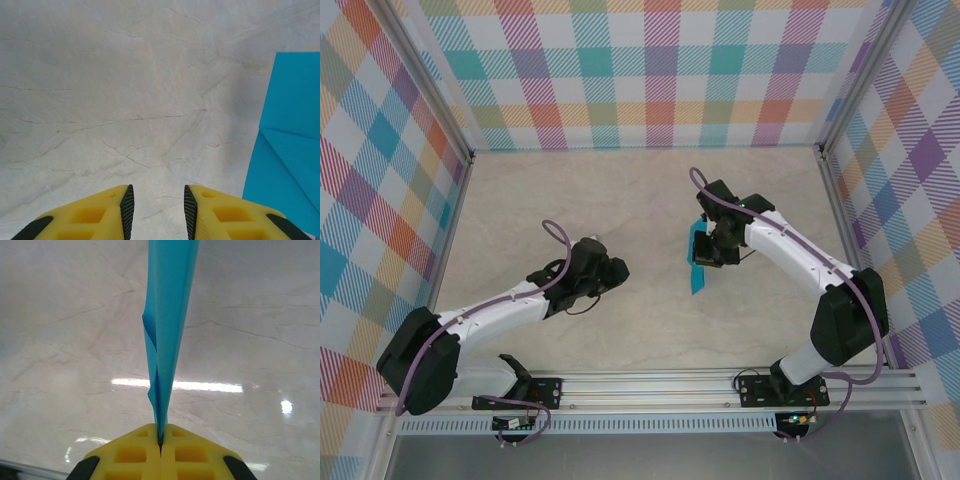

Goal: Fold a paper plane with a square sheet of paper (pick it up from the middle)
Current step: Turn over the paper at the center of the table.

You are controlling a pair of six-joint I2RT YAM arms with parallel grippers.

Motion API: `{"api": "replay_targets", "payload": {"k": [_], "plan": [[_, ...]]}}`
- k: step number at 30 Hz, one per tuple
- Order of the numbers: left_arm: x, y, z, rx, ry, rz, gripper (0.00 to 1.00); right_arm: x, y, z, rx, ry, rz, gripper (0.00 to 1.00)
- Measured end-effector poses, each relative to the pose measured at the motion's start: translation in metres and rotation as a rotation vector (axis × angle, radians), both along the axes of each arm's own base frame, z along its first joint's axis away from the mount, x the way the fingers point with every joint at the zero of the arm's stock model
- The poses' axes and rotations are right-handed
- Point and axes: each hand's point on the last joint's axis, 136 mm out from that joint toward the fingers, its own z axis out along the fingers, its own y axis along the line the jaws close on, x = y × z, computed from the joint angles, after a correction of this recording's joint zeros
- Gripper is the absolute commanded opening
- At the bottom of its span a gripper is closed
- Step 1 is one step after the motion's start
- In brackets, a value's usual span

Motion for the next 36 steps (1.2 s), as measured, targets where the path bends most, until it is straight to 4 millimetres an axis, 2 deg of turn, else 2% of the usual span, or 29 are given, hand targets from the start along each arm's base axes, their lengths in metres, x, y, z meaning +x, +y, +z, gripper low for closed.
{"api": "replay_targets", "payload": {"k": [5, 9, 12, 17, 20, 24, 26, 28, 29, 31, 33, 36], "plan": [[-0.002, 0.01, -0.007, 0.032, 0.01, 0.037, 0.34, -0.013, -0.015, -0.004, -0.152, 0.006, 0.025, 0.0], [-0.003, 0.022, -0.003, 0.051, -0.007, 0.079, 0.33, -0.01, -0.016, -0.006, -0.293, -0.005, 0.049, 0.0], [-0.005, 0.034, 0.002, 0.06, -0.03, 0.112, 0.33, -0.006, -0.008, -0.013, -0.392, -0.004, 0.078, 0.0], [-0.012, 0.054, 0.007, 0.067, -0.06, 0.173, 0.33, -0.004, 0.007, -0.036, -0.513, 0.029, 0.123, 0.01], [-0.017, 0.065, 0.01, 0.083, -0.069, 0.201, 0.33, -0.006, 0.024, -0.052, -0.536, 0.054, 0.151, 0.08], [-0.021, 0.075, 0.016, 0.091, -0.082, 0.229, 0.33, -0.01, 0.054, -0.073, -0.489, 0.098, 0.183, 0.18], [-0.022, 0.078, 0.019, 0.089, -0.088, 0.236, 0.34, -0.012, 0.07, -0.082, -0.432, 0.12, 0.193, 0.29], [-0.023, 0.079, 0.02, 0.09, -0.086, 0.236, 0.35, -0.016, 0.086, -0.086, -0.359, 0.14, 0.205, 0.44], [-0.024, 0.079, 0.019, 0.091, -0.085, 0.235, 0.35, -0.017, 0.093, -0.086, -0.324, 0.146, 0.206, 0.48], [-0.024, 0.079, 0.019, 0.092, -0.082, 0.232, 0.35, -0.017, 0.107, -0.083, -0.23, 0.141, 0.219, 0.49], [-0.025, 0.077, 0.018, 0.088, -0.079, 0.226, 0.36, -0.017, 0.112, -0.075, -0.147, 0.128, 0.214, 0.46], [-0.025, 0.073, 0.015, 0.091, -0.067, 0.199, 0.37, -0.016, 0.105, -0.055, 0.003, 0.1, 0.185, 0.35]]}}
